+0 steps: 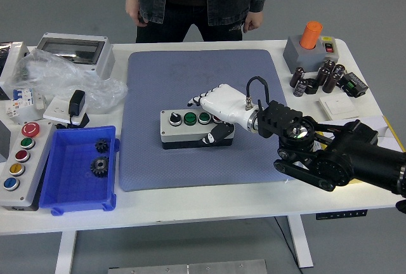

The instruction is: Pick up the button,place it on the desk,press the button,press the button

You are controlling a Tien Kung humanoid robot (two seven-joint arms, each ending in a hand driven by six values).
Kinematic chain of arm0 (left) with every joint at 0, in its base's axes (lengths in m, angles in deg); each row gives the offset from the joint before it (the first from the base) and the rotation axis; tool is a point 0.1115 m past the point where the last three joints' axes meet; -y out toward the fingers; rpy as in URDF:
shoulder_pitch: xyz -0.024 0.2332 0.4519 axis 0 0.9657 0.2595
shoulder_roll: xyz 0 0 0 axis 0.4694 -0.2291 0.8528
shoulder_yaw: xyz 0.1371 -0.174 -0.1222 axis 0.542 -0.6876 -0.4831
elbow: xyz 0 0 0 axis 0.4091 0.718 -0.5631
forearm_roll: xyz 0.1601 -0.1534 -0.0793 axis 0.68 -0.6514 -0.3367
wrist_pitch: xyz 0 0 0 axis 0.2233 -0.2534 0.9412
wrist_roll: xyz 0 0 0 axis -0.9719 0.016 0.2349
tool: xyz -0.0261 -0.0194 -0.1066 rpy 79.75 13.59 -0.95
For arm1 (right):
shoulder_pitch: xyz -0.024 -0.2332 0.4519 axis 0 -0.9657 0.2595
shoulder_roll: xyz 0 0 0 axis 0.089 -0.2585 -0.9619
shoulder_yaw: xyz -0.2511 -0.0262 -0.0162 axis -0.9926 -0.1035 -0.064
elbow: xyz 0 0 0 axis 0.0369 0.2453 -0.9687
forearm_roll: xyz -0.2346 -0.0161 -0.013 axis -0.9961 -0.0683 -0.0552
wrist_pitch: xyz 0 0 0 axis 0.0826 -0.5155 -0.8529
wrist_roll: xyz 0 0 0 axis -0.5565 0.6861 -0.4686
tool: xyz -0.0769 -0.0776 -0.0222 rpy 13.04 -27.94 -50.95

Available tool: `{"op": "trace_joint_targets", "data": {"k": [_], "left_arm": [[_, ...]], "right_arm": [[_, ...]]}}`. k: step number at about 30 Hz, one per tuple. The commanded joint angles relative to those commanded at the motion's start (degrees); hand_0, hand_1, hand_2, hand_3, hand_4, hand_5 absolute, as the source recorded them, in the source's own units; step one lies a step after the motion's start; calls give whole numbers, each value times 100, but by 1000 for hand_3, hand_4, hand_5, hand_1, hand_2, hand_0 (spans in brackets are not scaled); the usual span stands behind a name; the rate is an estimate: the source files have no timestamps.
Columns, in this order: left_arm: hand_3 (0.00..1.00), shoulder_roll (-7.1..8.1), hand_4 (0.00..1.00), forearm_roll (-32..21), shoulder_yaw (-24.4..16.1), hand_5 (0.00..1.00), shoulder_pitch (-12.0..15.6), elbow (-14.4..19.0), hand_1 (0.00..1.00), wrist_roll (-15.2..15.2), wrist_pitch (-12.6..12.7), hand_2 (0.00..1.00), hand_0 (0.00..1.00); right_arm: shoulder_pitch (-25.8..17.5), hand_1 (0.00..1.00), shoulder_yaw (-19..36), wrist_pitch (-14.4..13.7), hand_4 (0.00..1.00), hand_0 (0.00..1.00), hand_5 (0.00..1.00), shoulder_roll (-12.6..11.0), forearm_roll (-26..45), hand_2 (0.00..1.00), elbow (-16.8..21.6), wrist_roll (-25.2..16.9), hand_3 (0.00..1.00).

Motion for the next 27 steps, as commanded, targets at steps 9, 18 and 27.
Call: {"op": "trace_joint_targets", "data": {"k": [9,18,27], "left_arm": [[606,-9,558,-24,12,388,15,-2,618,22,2,586,607],[606,-29,542,-71,35,381,54,-7,619,45,12,585,606],[607,-25,538,-59,14,383,45,-8,618,63,18,584,608]], "right_arm": [[-261,675,801,398,998,569,545,-691,204,871,1013,134,943],[-1151,669,1977,506,998,578,854,-1676,-452,916,2427,767,996],[-1419,653,2046,1301,968,570,802,-2087,-871,847,3609,1836,945]]}}
